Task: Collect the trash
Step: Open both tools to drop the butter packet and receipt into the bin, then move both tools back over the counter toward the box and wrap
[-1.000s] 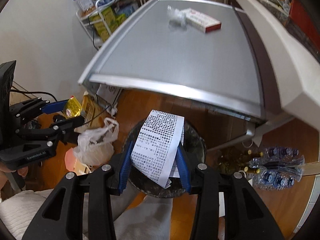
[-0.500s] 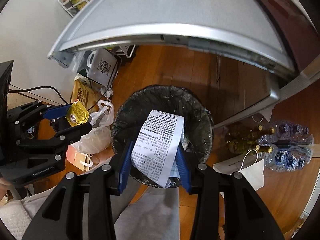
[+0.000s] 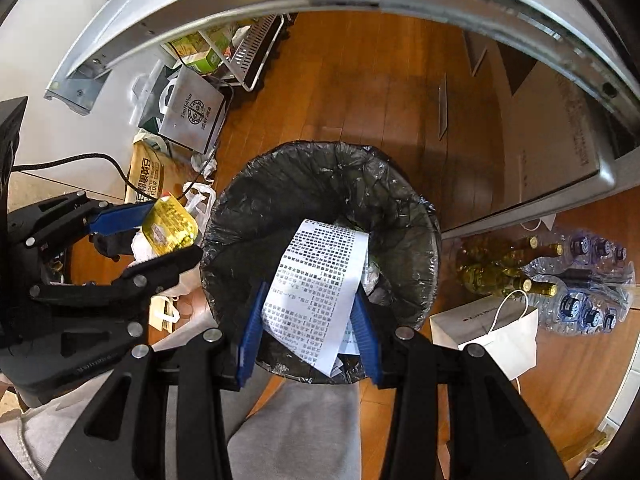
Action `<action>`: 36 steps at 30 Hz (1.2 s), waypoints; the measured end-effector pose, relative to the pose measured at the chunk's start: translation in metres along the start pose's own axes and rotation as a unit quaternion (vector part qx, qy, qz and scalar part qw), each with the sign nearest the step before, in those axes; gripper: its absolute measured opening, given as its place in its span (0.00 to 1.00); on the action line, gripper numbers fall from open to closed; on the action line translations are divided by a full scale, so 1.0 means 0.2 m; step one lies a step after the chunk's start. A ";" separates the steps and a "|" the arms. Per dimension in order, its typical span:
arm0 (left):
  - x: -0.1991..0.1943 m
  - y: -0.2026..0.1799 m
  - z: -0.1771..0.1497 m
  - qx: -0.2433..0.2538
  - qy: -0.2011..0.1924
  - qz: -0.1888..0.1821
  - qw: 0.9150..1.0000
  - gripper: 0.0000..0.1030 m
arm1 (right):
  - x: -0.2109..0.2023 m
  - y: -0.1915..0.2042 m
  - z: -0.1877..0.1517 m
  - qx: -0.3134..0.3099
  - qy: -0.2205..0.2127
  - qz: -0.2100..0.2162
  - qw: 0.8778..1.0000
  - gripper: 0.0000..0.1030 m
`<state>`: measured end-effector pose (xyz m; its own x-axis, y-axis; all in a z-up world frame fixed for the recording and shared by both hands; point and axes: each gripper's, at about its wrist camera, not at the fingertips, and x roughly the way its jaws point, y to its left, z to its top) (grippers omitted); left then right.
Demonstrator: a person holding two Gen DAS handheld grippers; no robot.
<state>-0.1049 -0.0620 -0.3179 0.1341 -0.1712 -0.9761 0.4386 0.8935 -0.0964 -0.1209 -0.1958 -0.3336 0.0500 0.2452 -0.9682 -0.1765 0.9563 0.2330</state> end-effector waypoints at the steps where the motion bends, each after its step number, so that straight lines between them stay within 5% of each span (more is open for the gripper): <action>1: 0.01 0.00 0.00 0.000 0.003 0.000 1.000 0.49 | 0.01 -0.01 0.00 0.003 0.002 0.004 1.000 0.41; 4: 0.03 0.01 0.00 -0.006 0.008 -0.014 1.000 0.54 | 0.04 -0.02 0.01 0.012 0.006 0.003 1.000 0.43; 9: 0.01 0.03 0.01 -0.012 -0.001 0.003 1.000 0.79 | 0.01 -0.06 0.01 0.025 -0.003 -0.003 1.000 0.62; 21: -0.17 0.16 -0.05 -0.013 -0.021 0.030 0.999 0.79 | -0.35 -0.08 0.03 0.024 -0.072 -0.029 0.997 0.72; 25: -0.37 0.19 -0.05 -0.018 -0.057 0.025 0.998 0.79 | -0.55 0.00 0.06 0.003 -0.112 -0.040 0.993 0.74; 29: -0.68 0.23 0.03 -0.033 -0.129 0.013 0.991 0.93 | -0.84 0.10 0.13 -0.022 -0.195 -0.058 0.979 0.96; 32: -0.87 0.27 0.14 -0.029 -0.194 0.026 0.980 0.98 | -1.01 0.13 0.29 -0.032 -0.252 -0.071 0.965 0.96; 36: -0.93 0.31 0.36 -0.015 -0.229 0.048 0.972 0.98 | -1.07 0.07 0.58 -0.017 -0.279 -0.074 0.957 0.96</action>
<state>-0.0387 -0.0051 -0.1288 0.5578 -0.2470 -0.7923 0.3798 0.9248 -0.0209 -0.0206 -0.2169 -0.1121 0.5923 0.1625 -0.7891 -0.1575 0.9839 0.0844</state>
